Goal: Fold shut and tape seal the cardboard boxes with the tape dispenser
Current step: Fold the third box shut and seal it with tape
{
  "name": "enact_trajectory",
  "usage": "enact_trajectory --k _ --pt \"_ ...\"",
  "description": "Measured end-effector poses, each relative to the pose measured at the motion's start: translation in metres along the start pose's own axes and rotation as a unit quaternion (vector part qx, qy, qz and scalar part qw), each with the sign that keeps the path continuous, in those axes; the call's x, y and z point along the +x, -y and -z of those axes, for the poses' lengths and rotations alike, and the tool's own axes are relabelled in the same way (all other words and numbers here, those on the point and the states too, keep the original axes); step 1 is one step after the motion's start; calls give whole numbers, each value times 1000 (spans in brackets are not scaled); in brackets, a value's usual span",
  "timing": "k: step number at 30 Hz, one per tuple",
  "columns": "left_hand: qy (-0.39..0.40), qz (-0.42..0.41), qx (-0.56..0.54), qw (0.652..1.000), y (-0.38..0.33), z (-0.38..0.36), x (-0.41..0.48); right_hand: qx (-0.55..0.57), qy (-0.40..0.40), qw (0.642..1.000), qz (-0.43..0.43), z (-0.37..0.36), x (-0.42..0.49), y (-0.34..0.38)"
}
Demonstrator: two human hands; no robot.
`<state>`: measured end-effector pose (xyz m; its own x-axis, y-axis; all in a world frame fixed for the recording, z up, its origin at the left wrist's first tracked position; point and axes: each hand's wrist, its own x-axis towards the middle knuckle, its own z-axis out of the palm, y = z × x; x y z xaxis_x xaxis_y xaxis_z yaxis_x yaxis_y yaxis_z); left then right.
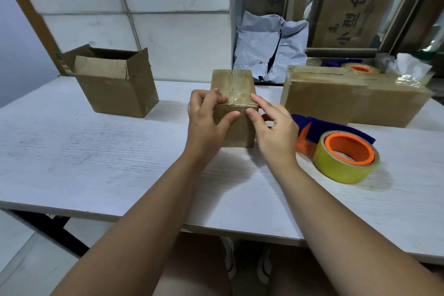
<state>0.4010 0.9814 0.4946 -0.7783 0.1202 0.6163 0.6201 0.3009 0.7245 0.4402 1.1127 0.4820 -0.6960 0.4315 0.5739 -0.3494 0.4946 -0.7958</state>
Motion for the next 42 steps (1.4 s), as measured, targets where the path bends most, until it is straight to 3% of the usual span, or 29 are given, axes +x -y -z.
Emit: enact_trajectory --k 15,21,27,31,35,42 --pt "11 -32 -46 998 12 7 6 3 -11 1000 -4 -1 2 0" --pt "-27 -56 -11 998 7 8 1 24 -7 1000 -9 0 2 1" --pt "-153 4 -102 983 1 12 1 54 -3 998 -34 2 -1 5" --pt "-192 54 -129 971 8 21 11 64 21 997 -24 1 -3 6" --pt "-196 153 -158 956 12 32 17 62 54 996 -23 0 -4 12" --pt "-182 189 -162 951 21 37 21 44 77 995 -36 -1 -7 11"
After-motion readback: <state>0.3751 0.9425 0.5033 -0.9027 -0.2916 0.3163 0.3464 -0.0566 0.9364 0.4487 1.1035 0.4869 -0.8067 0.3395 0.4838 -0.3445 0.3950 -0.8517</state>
